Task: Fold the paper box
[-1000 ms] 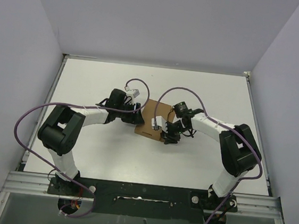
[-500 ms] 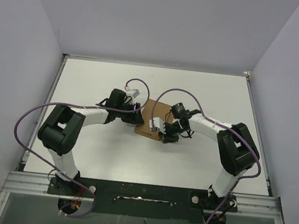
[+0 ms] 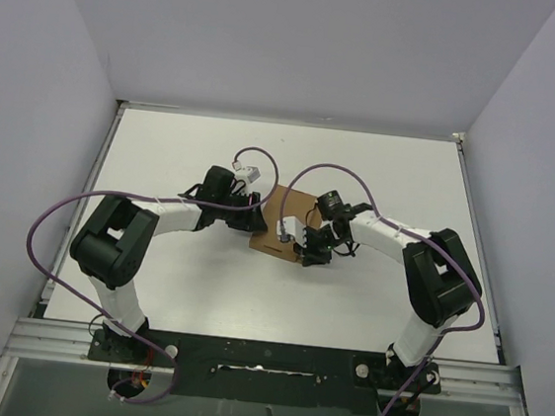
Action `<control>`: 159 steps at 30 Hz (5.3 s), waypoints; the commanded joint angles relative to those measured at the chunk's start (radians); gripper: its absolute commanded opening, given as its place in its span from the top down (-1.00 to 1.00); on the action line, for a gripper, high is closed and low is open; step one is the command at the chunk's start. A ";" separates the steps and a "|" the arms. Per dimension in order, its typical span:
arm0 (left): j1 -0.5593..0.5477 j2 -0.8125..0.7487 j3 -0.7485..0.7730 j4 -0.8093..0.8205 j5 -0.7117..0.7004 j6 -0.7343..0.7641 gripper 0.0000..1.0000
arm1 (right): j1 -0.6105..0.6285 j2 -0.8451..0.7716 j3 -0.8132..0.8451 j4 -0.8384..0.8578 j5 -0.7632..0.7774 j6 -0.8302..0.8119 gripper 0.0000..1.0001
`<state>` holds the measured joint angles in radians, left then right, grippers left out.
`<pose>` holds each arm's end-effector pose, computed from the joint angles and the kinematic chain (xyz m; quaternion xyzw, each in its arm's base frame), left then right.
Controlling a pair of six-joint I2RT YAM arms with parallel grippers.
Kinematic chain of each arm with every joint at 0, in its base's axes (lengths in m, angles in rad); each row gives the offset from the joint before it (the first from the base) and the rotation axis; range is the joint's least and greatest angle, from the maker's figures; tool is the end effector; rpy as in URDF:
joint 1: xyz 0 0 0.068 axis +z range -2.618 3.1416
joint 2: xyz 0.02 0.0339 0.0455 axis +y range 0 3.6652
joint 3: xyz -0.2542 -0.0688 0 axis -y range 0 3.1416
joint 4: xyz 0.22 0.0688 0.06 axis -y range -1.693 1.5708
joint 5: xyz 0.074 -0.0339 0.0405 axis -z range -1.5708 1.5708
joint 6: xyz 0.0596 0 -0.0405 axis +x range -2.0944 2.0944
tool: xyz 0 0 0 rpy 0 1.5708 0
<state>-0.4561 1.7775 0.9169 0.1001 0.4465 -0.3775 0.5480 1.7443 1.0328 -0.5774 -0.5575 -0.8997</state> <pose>0.3062 -0.1789 0.1465 0.1224 0.8921 -0.3417 0.2691 0.2433 0.1855 0.1460 -0.6594 0.6876 0.2446 0.1806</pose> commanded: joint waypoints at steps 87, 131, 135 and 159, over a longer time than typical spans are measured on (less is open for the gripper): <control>-0.040 -0.042 -0.015 -0.017 -0.058 -0.057 0.20 | -0.017 -0.093 -0.052 0.083 -0.035 -0.054 1.00; -0.050 -0.052 -0.044 -0.009 -0.060 -0.084 0.22 | 0.033 0.035 0.164 -0.102 0.087 0.192 1.00; -0.043 -0.049 -0.045 -0.005 -0.054 -0.084 0.22 | 0.023 0.031 0.142 -0.076 0.094 0.218 1.00; -0.022 -0.033 -0.033 -0.012 -0.045 -0.078 0.23 | 0.003 0.041 0.098 -0.063 0.055 0.242 1.00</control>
<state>-0.4824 1.7748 0.8898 0.1158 0.3859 -0.4679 0.5621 1.7805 1.1343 -0.6903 -0.4648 -0.6678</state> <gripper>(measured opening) 0.389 0.022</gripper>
